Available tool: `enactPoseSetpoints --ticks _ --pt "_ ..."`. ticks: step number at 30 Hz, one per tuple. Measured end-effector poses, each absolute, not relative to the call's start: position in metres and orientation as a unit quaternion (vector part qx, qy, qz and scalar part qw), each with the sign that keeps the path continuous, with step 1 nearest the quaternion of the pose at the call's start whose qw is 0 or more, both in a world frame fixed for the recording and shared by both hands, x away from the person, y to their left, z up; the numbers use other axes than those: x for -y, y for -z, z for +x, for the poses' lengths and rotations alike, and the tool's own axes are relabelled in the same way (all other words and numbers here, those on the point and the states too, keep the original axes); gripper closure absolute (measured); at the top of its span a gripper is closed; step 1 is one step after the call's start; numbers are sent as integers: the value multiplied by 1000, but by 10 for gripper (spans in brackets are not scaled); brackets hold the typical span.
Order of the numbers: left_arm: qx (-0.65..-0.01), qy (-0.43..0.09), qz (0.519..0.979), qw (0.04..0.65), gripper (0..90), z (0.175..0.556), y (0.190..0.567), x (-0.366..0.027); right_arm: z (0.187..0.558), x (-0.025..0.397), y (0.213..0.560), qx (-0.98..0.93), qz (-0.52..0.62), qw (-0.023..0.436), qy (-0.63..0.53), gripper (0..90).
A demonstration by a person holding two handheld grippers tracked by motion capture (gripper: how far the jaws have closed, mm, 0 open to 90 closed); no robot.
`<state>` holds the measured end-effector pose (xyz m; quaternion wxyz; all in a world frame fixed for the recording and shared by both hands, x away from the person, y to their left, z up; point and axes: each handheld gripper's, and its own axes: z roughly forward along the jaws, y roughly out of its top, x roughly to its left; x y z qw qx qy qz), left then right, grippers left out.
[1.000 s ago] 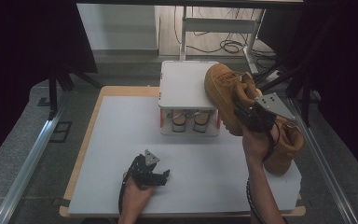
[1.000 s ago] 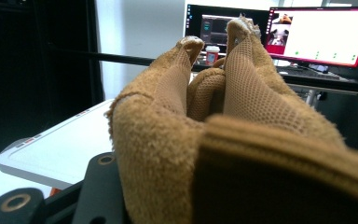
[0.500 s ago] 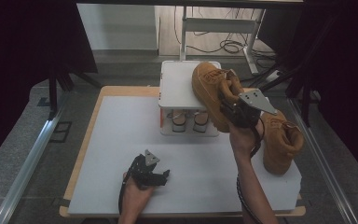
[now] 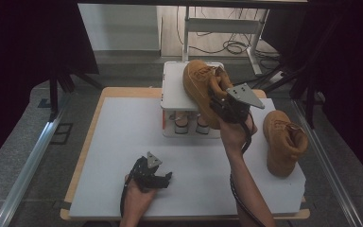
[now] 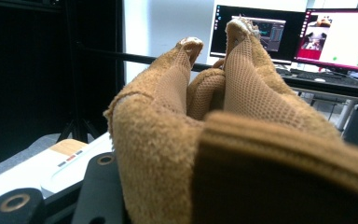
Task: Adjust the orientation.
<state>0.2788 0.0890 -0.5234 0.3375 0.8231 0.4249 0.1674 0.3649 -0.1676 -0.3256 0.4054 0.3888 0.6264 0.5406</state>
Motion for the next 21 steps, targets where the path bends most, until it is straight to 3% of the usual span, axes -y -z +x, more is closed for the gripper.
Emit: enactPoseSetpoints --ticks 21 --pt "-424 -168 824 336 152 278 523 -89 394 128 328 -628 395 392 -544 497"
